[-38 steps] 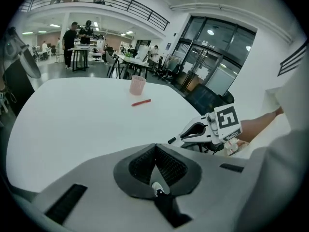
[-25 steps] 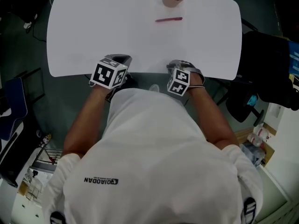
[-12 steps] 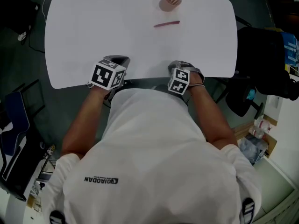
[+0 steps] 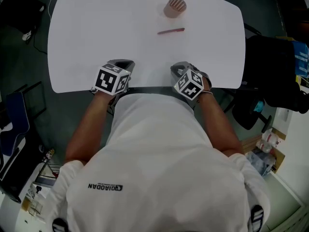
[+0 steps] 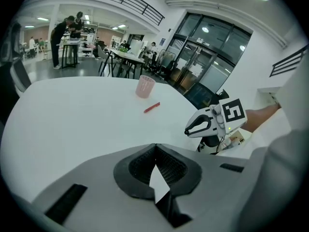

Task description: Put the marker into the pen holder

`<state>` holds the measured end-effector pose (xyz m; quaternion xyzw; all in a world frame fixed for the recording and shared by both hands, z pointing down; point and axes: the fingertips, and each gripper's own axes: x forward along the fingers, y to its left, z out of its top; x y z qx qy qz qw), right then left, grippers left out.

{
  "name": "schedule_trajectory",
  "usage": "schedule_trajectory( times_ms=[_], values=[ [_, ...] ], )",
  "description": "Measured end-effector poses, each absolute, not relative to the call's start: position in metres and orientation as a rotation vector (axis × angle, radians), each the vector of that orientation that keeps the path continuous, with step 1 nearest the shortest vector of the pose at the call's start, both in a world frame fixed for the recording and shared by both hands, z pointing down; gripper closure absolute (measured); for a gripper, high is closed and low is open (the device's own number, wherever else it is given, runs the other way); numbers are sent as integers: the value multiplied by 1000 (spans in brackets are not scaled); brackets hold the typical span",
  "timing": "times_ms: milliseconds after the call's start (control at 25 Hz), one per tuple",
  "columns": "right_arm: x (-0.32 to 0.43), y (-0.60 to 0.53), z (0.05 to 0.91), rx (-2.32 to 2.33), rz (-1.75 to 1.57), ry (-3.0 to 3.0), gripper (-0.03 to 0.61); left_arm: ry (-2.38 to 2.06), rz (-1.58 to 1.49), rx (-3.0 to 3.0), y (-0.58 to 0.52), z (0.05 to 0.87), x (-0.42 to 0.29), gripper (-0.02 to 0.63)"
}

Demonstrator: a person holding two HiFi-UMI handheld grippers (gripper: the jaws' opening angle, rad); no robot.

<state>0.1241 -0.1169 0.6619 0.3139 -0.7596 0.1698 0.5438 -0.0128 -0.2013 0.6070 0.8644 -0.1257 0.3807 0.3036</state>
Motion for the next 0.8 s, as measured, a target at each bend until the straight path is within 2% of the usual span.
schedule_trajectory(
  times_ms=[480,800],
  values=[
    [156,-153,615,804,421,-2073,491,-525,938,2251,-200,590,32,588],
    [192,-214,563,1102,606,-2304,491,-598,956,2255,-201,578,42,588]
  ],
)
